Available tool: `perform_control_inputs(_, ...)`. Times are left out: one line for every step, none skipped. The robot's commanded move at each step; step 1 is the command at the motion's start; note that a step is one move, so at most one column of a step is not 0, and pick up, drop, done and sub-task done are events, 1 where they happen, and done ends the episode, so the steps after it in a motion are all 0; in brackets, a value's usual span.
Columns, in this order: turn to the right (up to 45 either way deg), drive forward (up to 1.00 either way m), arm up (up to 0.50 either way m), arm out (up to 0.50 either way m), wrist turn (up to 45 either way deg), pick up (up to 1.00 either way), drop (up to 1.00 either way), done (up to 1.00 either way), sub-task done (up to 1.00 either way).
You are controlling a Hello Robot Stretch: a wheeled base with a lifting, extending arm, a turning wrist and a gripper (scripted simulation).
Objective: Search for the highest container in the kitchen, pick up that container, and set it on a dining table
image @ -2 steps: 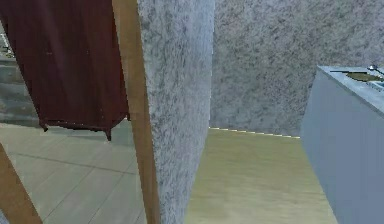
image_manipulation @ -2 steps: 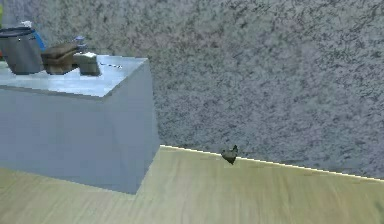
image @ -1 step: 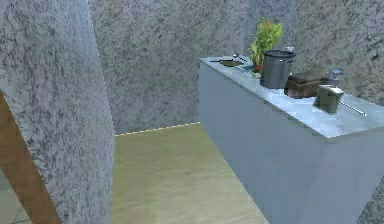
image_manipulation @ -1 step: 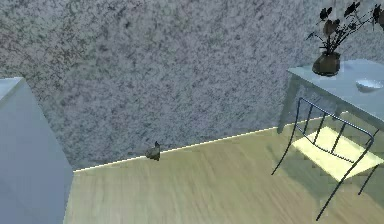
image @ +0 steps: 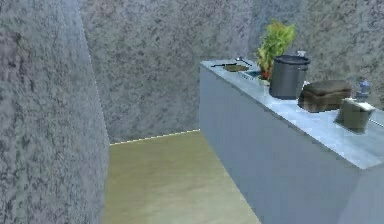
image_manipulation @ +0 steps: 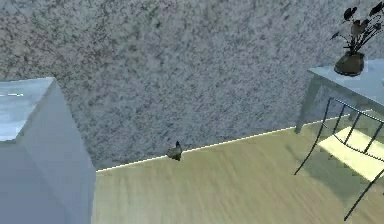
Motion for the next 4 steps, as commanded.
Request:
perform_control_inputs(6.0,0.00,0.00,0.00,0.0,0.00,0.00,0.00,0.00)
perform_control_inputs(0.0,0.95,0.00,0.00,0.0,0.00,0.00,0.00,0.00)
perform_control_inputs(-45.0,0.00,0.00,0.00,0.0,0.00,0.00,0.00,0.00)
perform_control_inputs(-3.0,0.00,0.00,0.00,0.0,0.00,0.00,0.00,0.00)
